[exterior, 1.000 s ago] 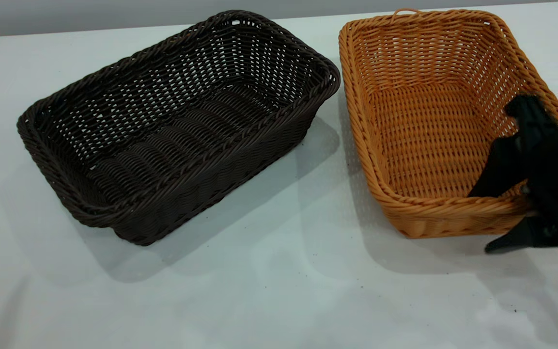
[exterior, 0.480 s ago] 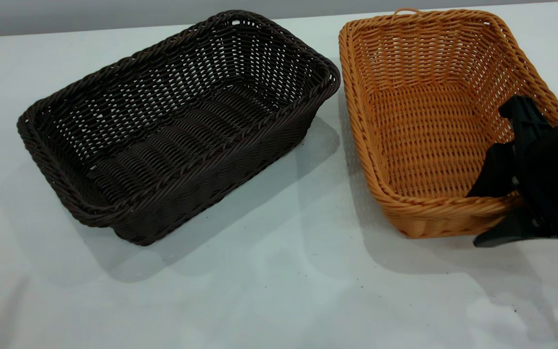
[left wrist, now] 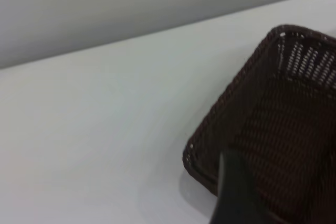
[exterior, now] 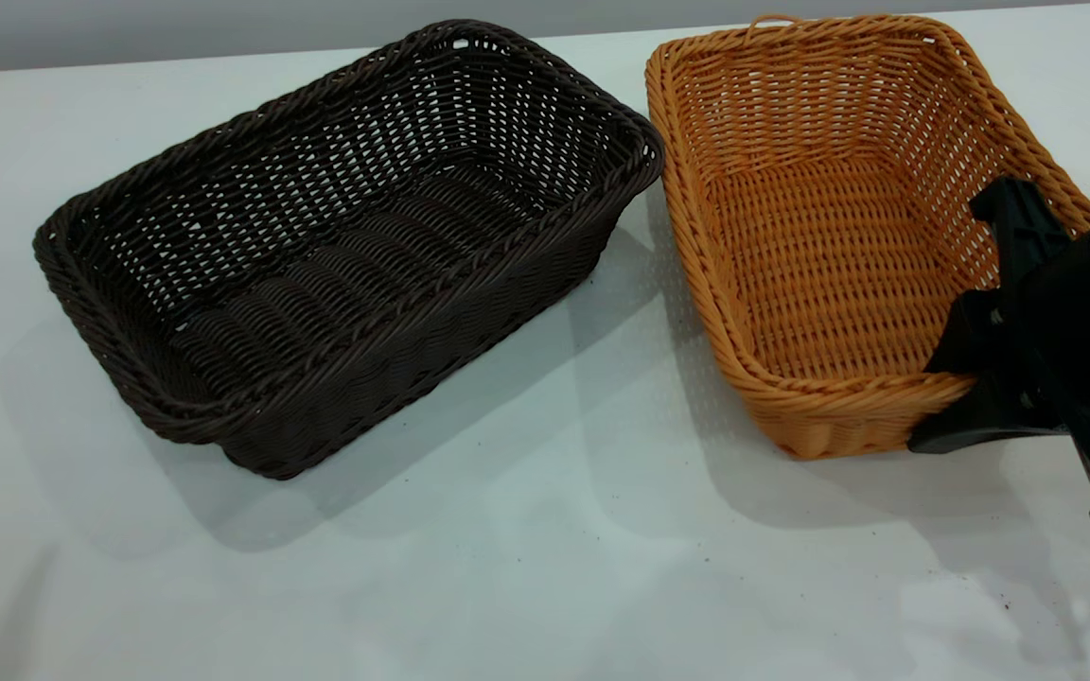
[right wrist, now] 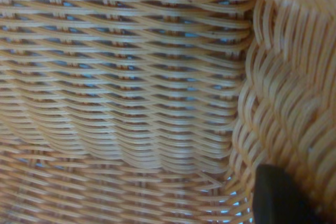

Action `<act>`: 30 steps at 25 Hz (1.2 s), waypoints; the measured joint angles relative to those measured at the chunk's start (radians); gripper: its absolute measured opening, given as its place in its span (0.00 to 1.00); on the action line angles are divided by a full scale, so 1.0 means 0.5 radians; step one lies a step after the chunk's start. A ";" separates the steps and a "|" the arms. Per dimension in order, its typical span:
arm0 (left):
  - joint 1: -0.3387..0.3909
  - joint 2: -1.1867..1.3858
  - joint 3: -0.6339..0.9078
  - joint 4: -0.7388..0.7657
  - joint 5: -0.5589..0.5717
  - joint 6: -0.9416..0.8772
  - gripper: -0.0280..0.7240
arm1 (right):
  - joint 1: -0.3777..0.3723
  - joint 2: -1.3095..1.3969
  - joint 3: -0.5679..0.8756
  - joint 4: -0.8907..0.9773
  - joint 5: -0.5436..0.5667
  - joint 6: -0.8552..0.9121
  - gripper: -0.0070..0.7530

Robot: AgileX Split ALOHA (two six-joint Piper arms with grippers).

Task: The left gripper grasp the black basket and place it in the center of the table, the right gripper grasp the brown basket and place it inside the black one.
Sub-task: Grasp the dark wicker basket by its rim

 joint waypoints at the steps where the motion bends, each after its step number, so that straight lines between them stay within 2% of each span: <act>1: 0.000 0.000 0.000 0.000 0.021 0.000 0.55 | 0.000 0.000 0.000 0.000 -0.009 0.000 0.15; 11: -0.001 -0.002 0.000 0.001 0.016 0.008 0.55 | -0.008 -0.117 0.000 -0.109 -0.221 -0.051 0.15; 14: -0.034 -0.002 0.000 0.004 0.045 0.008 0.55 | -0.062 -0.196 0.002 -0.192 -0.260 -0.084 0.15; 21: -0.144 0.001 0.000 -0.007 0.051 0.008 0.55 | -0.327 -0.371 0.002 -0.477 -0.182 -0.319 0.15; 25: -0.145 0.053 0.000 -0.113 0.056 0.010 0.55 | -0.521 -0.440 0.000 -0.660 -0.070 -0.545 0.15; 30: -0.145 0.159 0.000 -0.276 0.131 0.143 0.55 | -0.708 -0.529 -0.011 -0.804 -0.070 -0.861 0.15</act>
